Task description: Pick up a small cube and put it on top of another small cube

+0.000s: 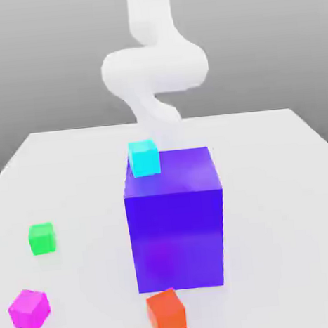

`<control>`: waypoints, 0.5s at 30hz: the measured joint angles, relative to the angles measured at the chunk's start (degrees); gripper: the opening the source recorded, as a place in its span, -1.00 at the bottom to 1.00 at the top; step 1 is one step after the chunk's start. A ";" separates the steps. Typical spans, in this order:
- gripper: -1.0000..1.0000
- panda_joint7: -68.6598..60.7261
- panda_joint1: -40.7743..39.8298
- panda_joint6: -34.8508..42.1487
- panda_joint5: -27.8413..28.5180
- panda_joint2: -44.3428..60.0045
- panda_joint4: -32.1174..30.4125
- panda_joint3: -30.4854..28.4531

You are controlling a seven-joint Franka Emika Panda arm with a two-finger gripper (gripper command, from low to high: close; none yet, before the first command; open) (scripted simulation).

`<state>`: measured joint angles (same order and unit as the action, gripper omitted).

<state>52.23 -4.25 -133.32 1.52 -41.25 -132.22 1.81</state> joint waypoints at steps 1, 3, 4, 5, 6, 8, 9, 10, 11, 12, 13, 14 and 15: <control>0.00 2.72 -1.87 -0.69 0.61 1.98 -0.20 0.80; 0.00 8.07 -5.16 -1.92 2.00 5.75 -0.55 2.11; 0.00 10.69 -6.72 -2.53 2.70 7.60 -0.73 2.71; 0.00 13.31 -8.25 -3.13 3.41 9.44 -0.90 3.27; 0.00 15.95 -9.69 -3.73 4.15 11.29 -1.07 3.75; 0.00 21.22 -12.47 -4.92 5.64 14.97 -1.41 4.59; 0.00 23.93 -13.51 -5.51 6.53 16.83 -1.59 4.68; 0.00 26.58 -14.76 -6.09 7.27 18.68 -1.75 4.95; 0.00 29.21 -15.95 -6.67 8.00 20.52 -1.92 5.15; 0.00 31.83 -17.05 -7.25 8.72 22.37 -2.08 5.25; 0.00 34.42 -18.08 -7.84 9.41 24.21 -2.25 5.28; 0.00 36.98 -19.05 -8.43 10.05 26.05 -2.42 5.24; 0.00 39.50 -19.98 -9.03 10.63 27.88 -2.59 5.16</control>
<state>91.72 -24.24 -142.35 12.15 -13.37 -134.82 6.97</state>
